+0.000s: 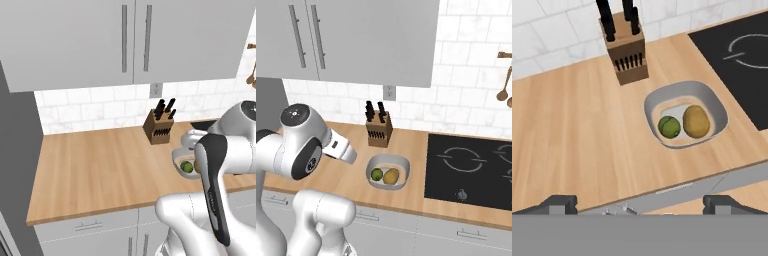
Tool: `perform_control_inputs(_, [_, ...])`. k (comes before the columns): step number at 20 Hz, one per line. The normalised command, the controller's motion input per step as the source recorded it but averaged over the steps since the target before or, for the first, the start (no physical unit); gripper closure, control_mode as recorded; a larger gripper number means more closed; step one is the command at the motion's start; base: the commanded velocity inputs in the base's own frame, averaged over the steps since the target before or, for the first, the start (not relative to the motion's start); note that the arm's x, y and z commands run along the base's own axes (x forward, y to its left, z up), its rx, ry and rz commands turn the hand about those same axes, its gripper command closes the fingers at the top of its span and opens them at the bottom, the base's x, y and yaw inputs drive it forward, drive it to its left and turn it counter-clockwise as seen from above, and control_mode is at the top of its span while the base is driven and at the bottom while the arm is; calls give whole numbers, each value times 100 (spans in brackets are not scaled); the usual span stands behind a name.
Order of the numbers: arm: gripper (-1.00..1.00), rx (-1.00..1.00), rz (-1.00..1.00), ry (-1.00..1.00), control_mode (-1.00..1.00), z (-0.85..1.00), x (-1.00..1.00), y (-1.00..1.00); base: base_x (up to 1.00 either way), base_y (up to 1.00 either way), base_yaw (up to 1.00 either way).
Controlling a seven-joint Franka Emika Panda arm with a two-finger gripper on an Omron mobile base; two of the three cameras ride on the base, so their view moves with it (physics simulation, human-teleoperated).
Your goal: Take the meat container that has the chicken drumstick and place it on the second highest rack of the freezer. Then take the vegetable container that has the lime and potato and place it on the highest rack of the freezer.
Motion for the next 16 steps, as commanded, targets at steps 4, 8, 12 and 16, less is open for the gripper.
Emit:
perform_control_inputs(4, [-100,4,-16,0,-100,-13,10,-65,0,0,0])
perform_control_inputs(8, [-100,7,-25,8,-100,-28,19,-97,0,0,0])
perform_control_inputs(12, [-100,2,-35,8,-100,-45,13,-93,0,0,0])
perform_control_inputs(16, [-100,0,-57,19,-100,-63,42,-87,0,0,0])
